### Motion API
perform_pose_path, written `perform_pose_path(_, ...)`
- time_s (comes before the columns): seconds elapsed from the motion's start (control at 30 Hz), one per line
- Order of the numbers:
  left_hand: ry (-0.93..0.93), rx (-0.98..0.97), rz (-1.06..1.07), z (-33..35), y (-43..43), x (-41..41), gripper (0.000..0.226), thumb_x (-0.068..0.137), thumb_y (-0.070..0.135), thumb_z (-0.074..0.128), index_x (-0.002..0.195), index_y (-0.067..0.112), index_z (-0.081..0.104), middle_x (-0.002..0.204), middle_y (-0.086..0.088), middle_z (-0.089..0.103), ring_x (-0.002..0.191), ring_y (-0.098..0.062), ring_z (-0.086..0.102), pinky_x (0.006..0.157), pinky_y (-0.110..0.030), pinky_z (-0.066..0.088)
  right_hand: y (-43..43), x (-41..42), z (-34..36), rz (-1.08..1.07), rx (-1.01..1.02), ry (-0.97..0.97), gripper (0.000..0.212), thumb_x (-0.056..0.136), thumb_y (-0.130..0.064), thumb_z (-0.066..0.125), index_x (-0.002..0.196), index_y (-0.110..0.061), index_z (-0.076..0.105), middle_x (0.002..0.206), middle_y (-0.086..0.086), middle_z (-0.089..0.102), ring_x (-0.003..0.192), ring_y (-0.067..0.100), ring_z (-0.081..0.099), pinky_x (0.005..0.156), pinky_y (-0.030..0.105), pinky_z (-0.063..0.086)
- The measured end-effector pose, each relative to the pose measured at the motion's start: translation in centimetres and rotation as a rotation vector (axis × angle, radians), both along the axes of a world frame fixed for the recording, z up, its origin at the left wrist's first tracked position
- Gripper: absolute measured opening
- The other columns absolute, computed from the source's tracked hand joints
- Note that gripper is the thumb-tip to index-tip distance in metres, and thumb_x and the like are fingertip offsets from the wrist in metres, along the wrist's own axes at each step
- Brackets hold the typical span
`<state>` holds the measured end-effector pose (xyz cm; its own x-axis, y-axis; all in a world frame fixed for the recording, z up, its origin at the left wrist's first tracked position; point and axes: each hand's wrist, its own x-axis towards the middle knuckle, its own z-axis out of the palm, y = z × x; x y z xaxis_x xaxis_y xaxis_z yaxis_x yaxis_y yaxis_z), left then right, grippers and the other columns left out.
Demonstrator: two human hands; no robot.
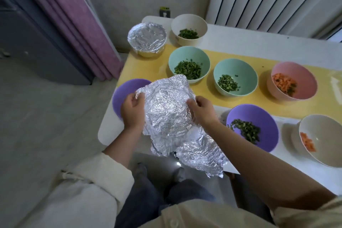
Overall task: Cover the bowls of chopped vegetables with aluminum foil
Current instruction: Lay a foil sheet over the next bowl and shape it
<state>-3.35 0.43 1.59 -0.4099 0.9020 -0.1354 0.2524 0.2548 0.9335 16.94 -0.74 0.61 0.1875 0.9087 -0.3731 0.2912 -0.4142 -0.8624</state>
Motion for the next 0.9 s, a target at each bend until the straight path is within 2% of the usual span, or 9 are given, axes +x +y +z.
perform_pose_path(0.07, -0.088, 0.001, 0.006, 0.2, 0.5, -1.4, 0.040, 0.094, 0.027, 0.061, 0.062, 0.020, 0.039, 0.049, 0.009, 0.030, 0.050, -0.009, 0.029, 0.055, -0.033, 0.025, 0.6, -1.7, 0.6, -0.043, -0.010, 0.054, 0.026, 0.100, -0.022, 0.051, 0.080, -0.005, 0.050, 0.057, 0.013, 0.047, 0.037, 0.015, 0.042, 0.038, 0.021, 0.033)
perform_pose_path(0.13, -0.124, -0.030, -0.019, 0.2, 1.0, -2.8, 0.046, 0.095, 0.028, 0.062, 0.057, 0.020, 0.039, 0.048, 0.009, 0.029, 0.053, -0.012, 0.028, 0.056, -0.033, 0.025, 1.4, -3.2, 1.0, -0.083, -0.006, 0.092, 0.026, 0.101, -0.021, 0.049, 0.080, -0.005, 0.050, 0.055, 0.012, 0.045, 0.033, 0.012, 0.039, 0.035, 0.020, 0.030)
perform_pose_path(0.23, -0.052, -0.059, -0.086, -0.1, 1.7, -5.0, 0.056, 0.092, 0.024, 0.067, 0.051, 0.019, 0.030, 0.042, 0.009, 0.028, 0.049, -0.008, 0.026, 0.057, -0.032, 0.023, 2.7, -5.4, 1.0, -0.143, 0.028, 0.107, 0.033, 0.101, -0.027, 0.048, 0.075, -0.007, 0.049, 0.054, 0.011, 0.044, 0.040, 0.017, 0.040, 0.040, 0.024, 0.032)
perform_pose_path(0.33, 0.003, -0.088, -0.104, -0.5, 2.8, -7.4, 0.045, 0.083, 0.035, 0.066, 0.050, 0.019, 0.039, 0.039, 0.009, 0.035, 0.047, -0.005, 0.031, 0.057, -0.031, 0.027, 3.7, -7.8, 0.5, -0.199, 0.062, 0.027, 0.042, 0.091, -0.047, 0.052, 0.071, -0.011, 0.049, 0.060, 0.016, 0.050, 0.054, 0.024, 0.046, 0.052, 0.035, 0.038)
perform_pose_path(0.4, 0.058, -0.105, -0.118, -0.8, 3.8, -9.0, 0.039, 0.080, 0.043, 0.063, 0.058, 0.013, 0.053, 0.047, 0.008, 0.045, 0.056, -0.014, 0.043, 0.061, -0.031, 0.034, 4.1, -9.2, 0.1, -0.226, 0.056, -0.055, 0.049, 0.085, -0.057, 0.050, 0.073, -0.010, 0.051, 0.067, 0.022, 0.058, 0.058, 0.036, 0.053, 0.054, 0.040, 0.045)
perform_pose_path(0.47, 0.166, -0.118, -0.186, -0.9, 4.8, -10.2, 0.037, 0.088, 0.039, 0.066, 0.070, 0.007, 0.060, 0.059, 0.001, 0.053, 0.065, -0.023, 0.050, 0.064, -0.033, 0.036, 4.3, -10.3, 0.0, -0.241, 0.054, -0.152, 0.048, 0.089, -0.055, 0.050, 0.072, -0.010, 0.049, 0.070, 0.022, 0.062, 0.064, 0.041, 0.060, 0.057, 0.044, 0.051)
perform_pose_path(0.63, 0.356, -0.136, -0.321, -1.7, 6.1, -12.1, 0.033, 0.096, 0.041, 0.058, 0.091, 0.009, 0.067, 0.085, -0.007, 0.069, 0.082, -0.030, 0.062, 0.071, -0.037, 0.045, 3.9, -12.4, -0.5, -0.310, 0.050, -0.324, 0.041, 0.096, -0.045, 0.051, 0.072, -0.013, 0.045, 0.068, 0.011, 0.059, 0.062, 0.026, 0.050, 0.058, 0.036, 0.041)
perform_pose_path(0.8, 0.467, -0.166, -0.415, -2.7, 6.5, -13.3, 0.039, 0.097, 0.048, 0.053, 0.089, 0.011, 0.064, 0.085, -0.008, 0.070, 0.083, -0.033, 0.063, 0.066, -0.035, 0.041, 3.1, -13.6, -0.9, -0.396, 0.022, -0.347, 0.043, 0.095, -0.048, 0.052, 0.067, -0.017, 0.041, 0.059, -0.002, 0.046, 0.056, 0.017, 0.040, 0.054, 0.033, 0.030)
perform_pose_path(0.9, 0.500, -0.168, -0.397, -2.6, 6.8, -13.4, 0.037, 0.097, 0.049, 0.054, 0.092, 0.014, 0.066, 0.090, -0.007, 0.072, 0.088, -0.033, 0.064, 0.072, -0.036, 0.045, 3.1, -13.7, -1.4, -0.428, 0.007, -0.335, 0.046, 0.092, -0.053, 0.053, 0.065, -0.019, 0.039, 0.058, -0.001, 0.047, 0.057, 0.021, 0.045, 0.056, 0.035, 0.037)
